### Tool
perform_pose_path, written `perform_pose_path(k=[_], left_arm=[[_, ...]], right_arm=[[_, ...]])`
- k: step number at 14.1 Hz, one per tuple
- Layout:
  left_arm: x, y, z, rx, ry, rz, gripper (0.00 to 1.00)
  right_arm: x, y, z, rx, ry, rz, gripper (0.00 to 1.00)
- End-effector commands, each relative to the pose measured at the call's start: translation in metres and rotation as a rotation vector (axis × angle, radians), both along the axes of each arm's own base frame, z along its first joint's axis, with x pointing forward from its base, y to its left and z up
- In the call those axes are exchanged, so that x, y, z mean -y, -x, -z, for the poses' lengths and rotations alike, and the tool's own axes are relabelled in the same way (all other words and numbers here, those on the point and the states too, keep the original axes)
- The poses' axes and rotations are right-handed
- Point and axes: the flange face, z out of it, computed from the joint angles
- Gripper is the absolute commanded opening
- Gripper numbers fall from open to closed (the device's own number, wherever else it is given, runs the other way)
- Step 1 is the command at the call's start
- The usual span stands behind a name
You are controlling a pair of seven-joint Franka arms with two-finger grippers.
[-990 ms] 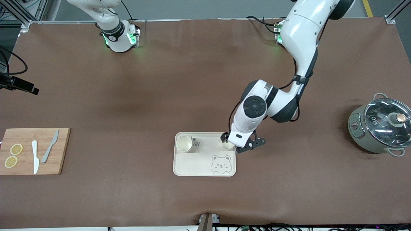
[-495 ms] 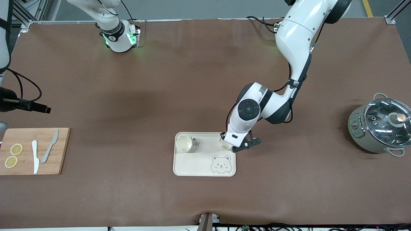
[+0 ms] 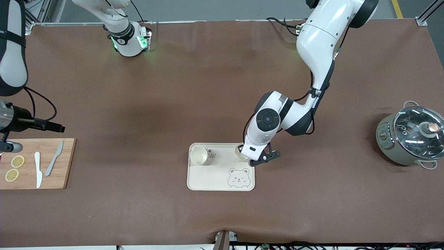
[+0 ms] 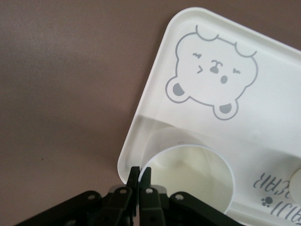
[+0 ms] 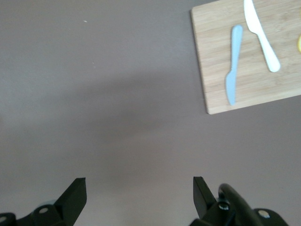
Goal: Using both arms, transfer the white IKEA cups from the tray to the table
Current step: 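Lower the left gripper around the cup while the right gripper reaches the tray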
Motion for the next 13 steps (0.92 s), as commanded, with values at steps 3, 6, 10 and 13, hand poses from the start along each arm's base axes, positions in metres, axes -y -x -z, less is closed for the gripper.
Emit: perform_pose_path(k=[3,6,10,13], left_arm=[[-0.007,-0.007,-0.056,0.053,0.030,-0.016,0.00],[-0.024,-0.014,-0.093,0.072,0.036,-0.039,0.00],[-0.056,-0.022,-0.143,0.091,0.035,-0.057,0.00],[-0.089,-0.026,-0.161,0.050,0.006,-0.041,0.00]], right_arm=[[-0.064,-0.022,0.018,0.036,-0.061,0.062,1.00],[-0.096,-0.028,0.037,0.013,-0.072,0.064,1.00],[-0.167,-0.038,0.068,0.018,-0.079,0.236,1.00],[-0.206,-0.043,0.087,0.054,-0.077,0.299,1.00]])
